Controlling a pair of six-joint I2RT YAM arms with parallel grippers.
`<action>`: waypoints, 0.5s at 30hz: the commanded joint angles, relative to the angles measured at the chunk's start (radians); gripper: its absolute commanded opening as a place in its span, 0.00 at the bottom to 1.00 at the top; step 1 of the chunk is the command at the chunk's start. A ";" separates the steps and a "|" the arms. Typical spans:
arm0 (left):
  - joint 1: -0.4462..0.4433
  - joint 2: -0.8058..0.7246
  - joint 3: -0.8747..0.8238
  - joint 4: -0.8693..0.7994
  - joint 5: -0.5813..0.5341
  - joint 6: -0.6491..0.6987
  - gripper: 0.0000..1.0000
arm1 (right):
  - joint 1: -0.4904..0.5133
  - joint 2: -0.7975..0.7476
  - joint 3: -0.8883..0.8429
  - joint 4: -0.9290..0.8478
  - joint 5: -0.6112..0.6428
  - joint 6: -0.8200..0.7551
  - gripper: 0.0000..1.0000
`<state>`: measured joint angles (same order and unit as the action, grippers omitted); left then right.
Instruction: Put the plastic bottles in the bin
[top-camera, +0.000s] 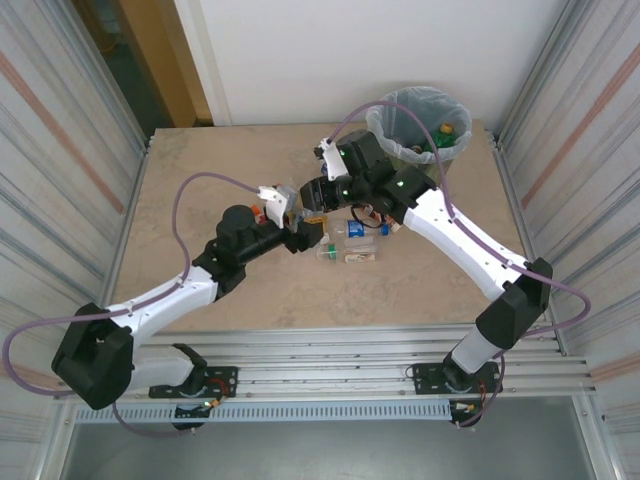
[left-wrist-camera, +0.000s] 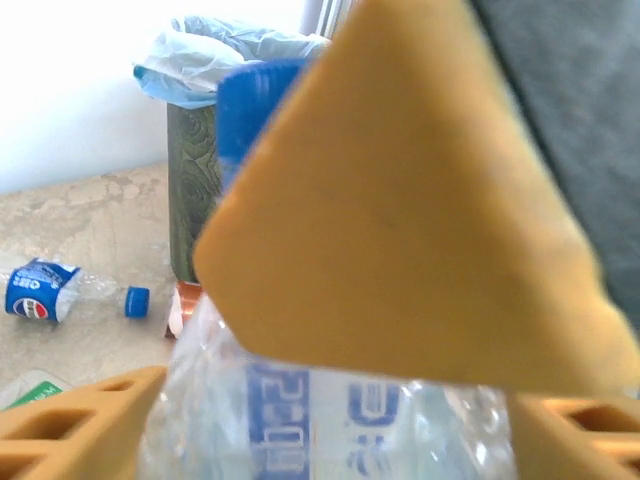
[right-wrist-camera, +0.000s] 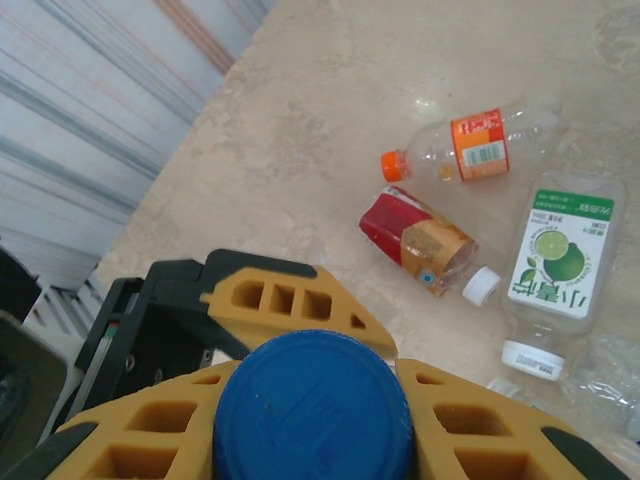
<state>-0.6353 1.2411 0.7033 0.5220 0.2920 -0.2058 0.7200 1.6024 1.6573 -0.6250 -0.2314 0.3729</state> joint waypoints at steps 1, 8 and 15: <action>-0.005 -0.021 0.030 0.015 -0.013 0.010 0.99 | 0.001 -0.021 0.046 -0.022 0.070 -0.033 0.21; -0.005 -0.110 -0.014 0.012 -0.056 0.009 0.99 | -0.009 -0.065 0.131 -0.060 0.274 -0.141 0.21; -0.005 -0.188 -0.077 -0.010 -0.146 0.012 0.99 | -0.080 -0.134 0.170 0.043 0.435 -0.272 0.21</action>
<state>-0.6353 1.0805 0.6563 0.5213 0.2058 -0.2058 0.6785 1.5219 1.7920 -0.6502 0.0925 0.1909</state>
